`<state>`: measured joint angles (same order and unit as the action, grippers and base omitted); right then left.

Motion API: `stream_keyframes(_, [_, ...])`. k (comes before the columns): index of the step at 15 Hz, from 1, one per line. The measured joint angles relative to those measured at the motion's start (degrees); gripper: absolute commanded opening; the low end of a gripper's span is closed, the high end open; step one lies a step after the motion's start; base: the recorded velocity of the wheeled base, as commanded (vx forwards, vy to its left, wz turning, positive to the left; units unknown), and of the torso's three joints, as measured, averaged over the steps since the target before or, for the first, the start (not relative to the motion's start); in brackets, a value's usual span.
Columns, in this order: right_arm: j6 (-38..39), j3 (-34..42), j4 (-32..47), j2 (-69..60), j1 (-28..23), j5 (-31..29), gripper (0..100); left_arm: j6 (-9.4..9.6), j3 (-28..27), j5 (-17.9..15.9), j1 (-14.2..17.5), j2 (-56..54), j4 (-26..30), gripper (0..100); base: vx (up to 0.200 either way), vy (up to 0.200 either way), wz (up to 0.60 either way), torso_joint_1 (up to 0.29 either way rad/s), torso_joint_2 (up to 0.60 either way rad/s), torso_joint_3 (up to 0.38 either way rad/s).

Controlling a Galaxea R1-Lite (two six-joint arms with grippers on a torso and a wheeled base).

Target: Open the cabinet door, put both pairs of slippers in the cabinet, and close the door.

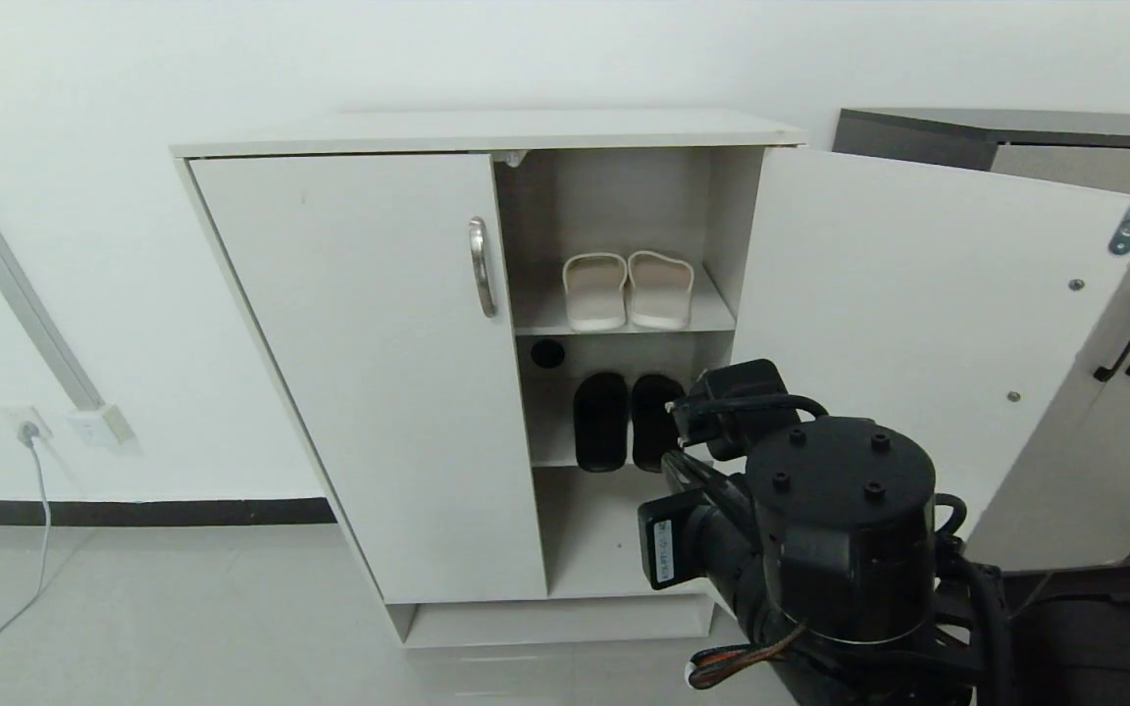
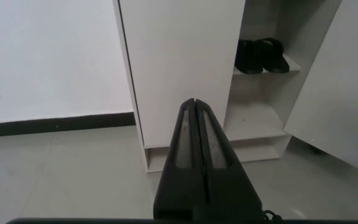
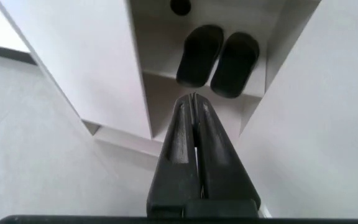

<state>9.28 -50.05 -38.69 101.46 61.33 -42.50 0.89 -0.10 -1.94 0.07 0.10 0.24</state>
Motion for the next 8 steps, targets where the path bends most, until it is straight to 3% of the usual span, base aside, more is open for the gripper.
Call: stream_keyframes(8, [-0.8,0.9,0.0,0.2,-0.5,0.6,0,0.01,0.0,0.0,0.0,0.0,0.0,0,0.0,0.0,0.0,0.0,0.0,0.0])
